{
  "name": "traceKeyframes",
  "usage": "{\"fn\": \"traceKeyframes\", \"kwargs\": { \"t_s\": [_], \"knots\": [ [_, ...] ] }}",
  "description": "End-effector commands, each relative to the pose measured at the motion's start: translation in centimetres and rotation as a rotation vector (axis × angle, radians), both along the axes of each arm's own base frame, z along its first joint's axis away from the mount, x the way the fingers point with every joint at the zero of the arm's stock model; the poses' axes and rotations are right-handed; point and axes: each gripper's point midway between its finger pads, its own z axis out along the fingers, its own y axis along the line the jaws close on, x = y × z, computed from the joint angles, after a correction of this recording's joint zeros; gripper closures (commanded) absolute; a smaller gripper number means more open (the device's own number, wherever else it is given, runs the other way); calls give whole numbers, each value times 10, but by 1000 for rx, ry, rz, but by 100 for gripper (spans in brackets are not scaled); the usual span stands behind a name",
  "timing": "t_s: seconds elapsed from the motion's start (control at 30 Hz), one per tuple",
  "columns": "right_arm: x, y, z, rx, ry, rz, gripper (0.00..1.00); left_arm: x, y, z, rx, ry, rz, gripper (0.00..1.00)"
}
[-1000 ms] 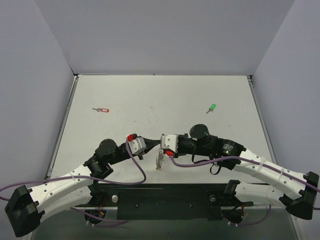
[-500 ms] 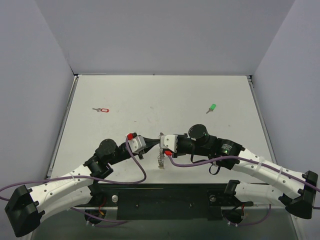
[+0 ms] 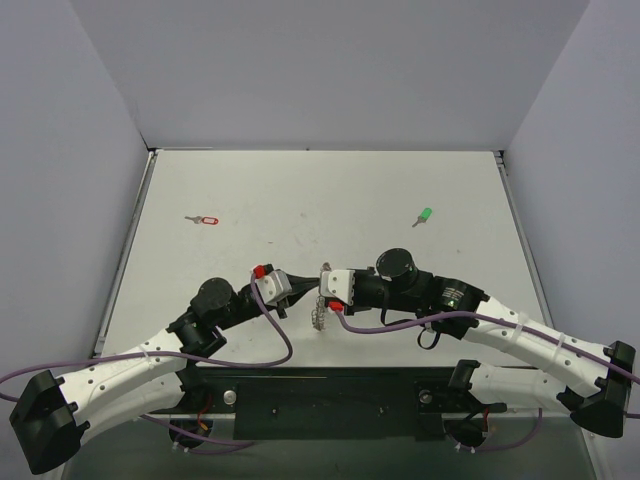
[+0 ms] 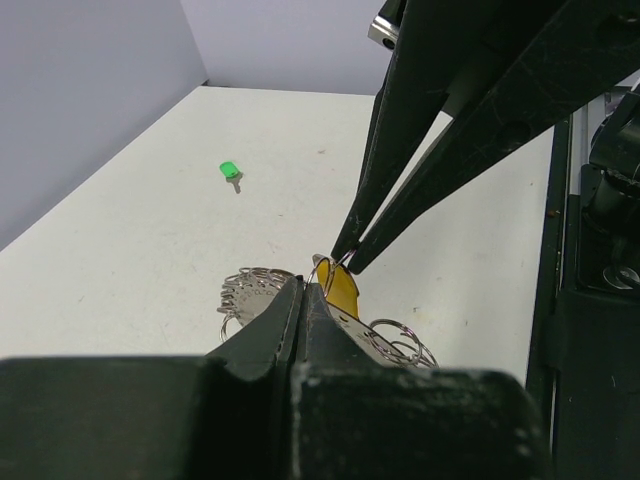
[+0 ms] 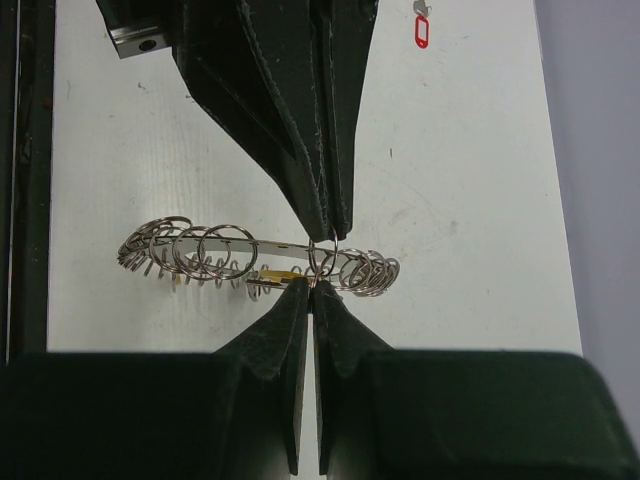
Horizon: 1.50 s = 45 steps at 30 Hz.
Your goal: Put the keys on the keyring
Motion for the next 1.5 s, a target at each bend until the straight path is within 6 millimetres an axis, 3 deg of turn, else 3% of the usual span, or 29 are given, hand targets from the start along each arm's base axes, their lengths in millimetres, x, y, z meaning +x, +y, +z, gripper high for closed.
{"fn": "traceKeyframes", "kwargs": {
  "t_s": [0.0, 0.67, 0.93, 1.47],
  "knots": [
    [-5, 5, 6, 4, 7, 25, 100, 10, 9, 59, -154, -97, 67, 100],
    [3, 12, 7, 31, 3, -12, 100, 16, 17, 69, -248, -49, 113, 100],
    [9, 20, 18, 93, -28, -23, 100, 23, 33, 79, -433, 65, 135, 100],
    [9, 30, 15, 115, -63, -11, 100, 26, 52, 100, -669, 138, 170, 100]
  ]
}}
